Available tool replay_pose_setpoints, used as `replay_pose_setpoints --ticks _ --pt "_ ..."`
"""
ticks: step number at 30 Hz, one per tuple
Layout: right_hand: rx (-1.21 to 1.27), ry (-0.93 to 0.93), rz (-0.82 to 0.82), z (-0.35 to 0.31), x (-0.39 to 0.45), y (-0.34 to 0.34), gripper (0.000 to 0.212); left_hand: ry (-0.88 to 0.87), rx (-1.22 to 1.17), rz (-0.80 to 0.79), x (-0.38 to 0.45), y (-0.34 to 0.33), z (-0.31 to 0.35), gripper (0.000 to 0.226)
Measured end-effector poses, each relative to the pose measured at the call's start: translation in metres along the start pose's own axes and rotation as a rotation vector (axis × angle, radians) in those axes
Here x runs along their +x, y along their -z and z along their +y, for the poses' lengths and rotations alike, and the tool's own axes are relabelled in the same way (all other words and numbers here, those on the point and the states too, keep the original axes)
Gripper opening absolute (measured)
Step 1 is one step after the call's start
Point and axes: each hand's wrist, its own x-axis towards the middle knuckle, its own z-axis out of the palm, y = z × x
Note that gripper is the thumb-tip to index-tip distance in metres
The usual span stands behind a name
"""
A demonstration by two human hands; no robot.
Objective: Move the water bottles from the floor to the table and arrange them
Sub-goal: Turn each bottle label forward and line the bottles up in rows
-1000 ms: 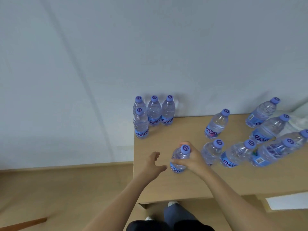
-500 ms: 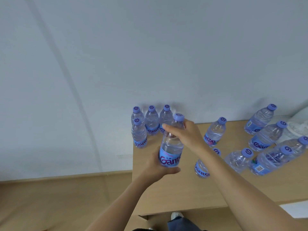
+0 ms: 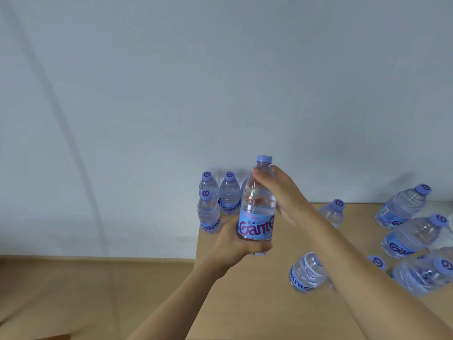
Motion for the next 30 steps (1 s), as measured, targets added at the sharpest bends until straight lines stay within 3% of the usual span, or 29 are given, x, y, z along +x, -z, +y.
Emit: replay_pose_setpoints --ticks 8,13,18,23,27,30 --pt "-0.177 0.038 -0.052 -0.002 0.021 0.005 0.018 0.065 -0.049 0.011 0.016 0.003 -0.006 0.033" --pt "-0.313 0.078 -0.065 0.016 0.037 0.006 0.036 0.092 -0.02 0.074 0.024 0.007 -0.02 0.044" --pt "-0.499 0.046 -0.157 0.04 0.045 0.009 0.03 0.111 0.028 0.1 0.029 0.009 -0.036 0.048" --pt "-0.52 -0.004 -0.193 0.067 0.05 0.011 0.034 0.116 0.102 0.168 0.036 0.007 -0.062 0.058" --pt "-0.532 -0.019 -0.217 0.089 0.054 0.009 0.044 0.173 0.195 0.324 0.048 0.005 -0.089 0.067" --pt "-0.513 -0.058 -0.212 0.098 0.056 0.007 0.043 0.201 0.153 0.392 0.059 0.004 -0.101 0.061"
